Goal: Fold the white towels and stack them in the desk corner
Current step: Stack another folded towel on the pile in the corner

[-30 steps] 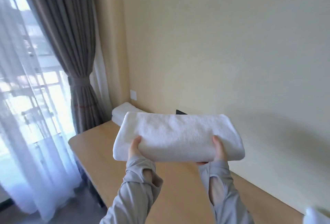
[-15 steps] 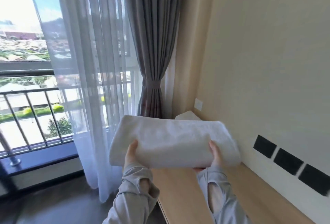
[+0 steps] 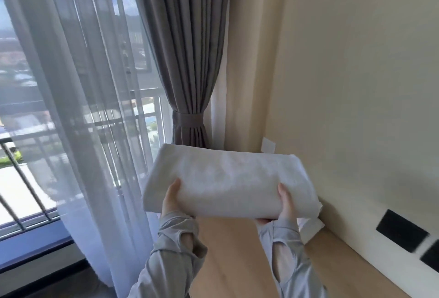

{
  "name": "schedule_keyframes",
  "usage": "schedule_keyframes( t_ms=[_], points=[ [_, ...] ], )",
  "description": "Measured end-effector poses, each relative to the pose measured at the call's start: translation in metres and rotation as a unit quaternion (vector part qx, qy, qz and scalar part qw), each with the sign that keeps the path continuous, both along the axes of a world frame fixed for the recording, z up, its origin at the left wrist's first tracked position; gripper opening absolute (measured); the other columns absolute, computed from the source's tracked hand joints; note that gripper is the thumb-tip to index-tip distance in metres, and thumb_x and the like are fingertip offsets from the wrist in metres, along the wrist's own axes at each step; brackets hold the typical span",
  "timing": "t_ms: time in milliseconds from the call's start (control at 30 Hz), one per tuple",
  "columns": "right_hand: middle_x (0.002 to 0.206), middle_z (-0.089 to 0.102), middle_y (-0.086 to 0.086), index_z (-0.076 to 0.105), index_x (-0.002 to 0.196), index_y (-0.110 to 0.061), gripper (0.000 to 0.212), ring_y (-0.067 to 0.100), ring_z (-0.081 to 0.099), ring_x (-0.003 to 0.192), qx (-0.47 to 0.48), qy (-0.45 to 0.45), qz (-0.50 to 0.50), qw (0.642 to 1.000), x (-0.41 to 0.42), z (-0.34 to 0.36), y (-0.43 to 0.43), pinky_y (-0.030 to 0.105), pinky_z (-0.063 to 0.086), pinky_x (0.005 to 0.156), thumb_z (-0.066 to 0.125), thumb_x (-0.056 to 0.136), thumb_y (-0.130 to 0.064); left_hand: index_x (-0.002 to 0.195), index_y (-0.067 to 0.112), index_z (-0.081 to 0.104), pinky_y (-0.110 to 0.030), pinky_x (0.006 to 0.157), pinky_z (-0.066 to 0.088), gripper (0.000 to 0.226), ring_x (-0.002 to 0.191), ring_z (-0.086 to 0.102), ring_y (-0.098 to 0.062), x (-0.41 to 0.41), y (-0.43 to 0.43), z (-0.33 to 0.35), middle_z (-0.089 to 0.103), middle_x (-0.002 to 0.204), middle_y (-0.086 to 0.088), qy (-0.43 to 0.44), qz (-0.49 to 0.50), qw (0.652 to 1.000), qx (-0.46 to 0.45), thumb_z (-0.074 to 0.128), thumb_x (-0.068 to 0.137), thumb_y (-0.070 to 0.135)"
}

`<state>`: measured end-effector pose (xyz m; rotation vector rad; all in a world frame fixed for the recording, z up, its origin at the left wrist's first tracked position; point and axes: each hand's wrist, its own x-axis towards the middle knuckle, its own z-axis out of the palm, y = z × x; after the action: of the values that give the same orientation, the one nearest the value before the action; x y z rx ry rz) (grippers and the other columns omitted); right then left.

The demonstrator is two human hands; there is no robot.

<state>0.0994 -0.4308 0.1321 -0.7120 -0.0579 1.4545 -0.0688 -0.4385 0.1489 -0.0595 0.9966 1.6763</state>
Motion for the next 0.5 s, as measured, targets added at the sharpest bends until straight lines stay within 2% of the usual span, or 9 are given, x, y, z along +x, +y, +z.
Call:
schedule_keyframes(
  t_ms=[133,233,267,333,367,400,433,500],
  points=[
    [0.094,0.073,0.004,0.064,0.104,-0.021,0.038,0.027,0.069,0.087,0.0,0.023,-0.051,0.998,0.013,-0.006,0.035,0.051,0.056,0.074,0.077,0.069,-0.03,0.089,0.015,0.057,-0.035,0.065,0.047,0.015,0.076,0.058,-0.021,0.015,0.058,-0.001,0.061,0.088,-0.002,0.008,-0.046,0.999,-0.008,0.066,0.083,0.026],
    [0.076,0.075,0.003,0.063,0.099,-0.021,0.028,0.024,0.072,0.067,0.002,0.052,-0.11,0.993,0.026,-0.011,0.059,0.045,0.057,0.054,0.074,0.075,-0.03,0.087,0.018,0.054,-0.037,0.066,0.046,0.018,0.076,0.057,-0.022,0.032,0.103,-0.007,0.06,0.087,-0.002,0.035,-0.103,0.994,-0.016,0.068,0.082,0.029],
    [0.079,0.075,0.003,0.063,0.1,-0.021,0.025,0.024,0.072,0.069,0.006,0.056,-0.134,0.989,0.03,-0.012,0.067,0.045,0.057,0.056,0.072,0.077,-0.029,0.09,0.017,0.053,-0.039,0.07,0.046,0.023,0.076,0.056,-0.022,0.038,0.118,-0.009,0.058,0.087,-0.002,0.043,-0.116,0.992,-0.026,0.07,0.08,0.03],
    [0.1,0.073,0.006,0.063,0.104,-0.02,0.025,0.026,0.07,0.089,0.01,0.041,-0.176,0.984,0.036,-0.017,0.082,0.048,0.056,0.077,0.067,0.082,-0.03,0.097,0.015,0.048,-0.04,0.074,0.045,0.034,0.075,0.054,-0.022,0.051,0.148,-0.012,0.056,0.085,-0.001,0.052,-0.155,0.986,-0.039,0.072,0.078,0.031],
    [0.108,0.069,0.007,0.062,0.107,-0.018,0.026,0.026,0.066,0.097,0.01,0.037,-0.194,0.98,0.039,-0.018,0.09,0.048,0.053,0.085,0.064,0.084,-0.031,0.095,0.015,0.047,-0.038,0.07,0.045,0.034,0.073,0.053,-0.022,0.057,0.163,-0.013,0.054,0.084,0.001,0.051,-0.177,0.982,-0.041,0.072,0.078,0.031],
    [0.11,0.066,0.007,0.06,0.111,-0.016,0.029,0.026,0.063,0.099,0.008,0.031,-0.209,0.977,0.041,-0.019,0.097,0.045,0.053,0.087,0.061,0.087,-0.032,0.09,0.016,0.046,-0.036,0.064,0.044,0.033,0.072,0.053,-0.021,0.062,0.179,-0.015,0.053,0.083,0.003,0.048,-0.195,0.979,-0.042,0.073,0.077,0.03],
    [0.106,0.064,0.006,0.055,0.115,-0.015,0.031,0.024,0.061,0.095,0.003,0.023,-0.222,0.975,0.042,-0.02,0.104,0.038,0.057,0.08,0.056,0.09,-0.033,0.085,0.017,0.046,-0.034,0.059,0.042,0.032,0.072,0.053,-0.021,0.067,0.195,-0.019,0.053,0.083,0.003,0.043,-0.213,0.975,-0.044,0.074,0.076,0.029],
    [0.094,0.055,0.002,0.044,0.115,-0.015,0.03,0.017,0.055,0.083,-0.005,0.005,-0.241,0.97,0.042,-0.023,0.121,0.024,0.056,0.054,0.046,0.094,-0.036,0.081,0.016,0.048,-0.032,0.055,0.043,0.031,0.074,0.056,-0.022,0.075,0.227,-0.029,0.056,0.085,0.0,0.033,-0.258,0.964,-0.046,0.076,0.073,0.029]
  ],
)
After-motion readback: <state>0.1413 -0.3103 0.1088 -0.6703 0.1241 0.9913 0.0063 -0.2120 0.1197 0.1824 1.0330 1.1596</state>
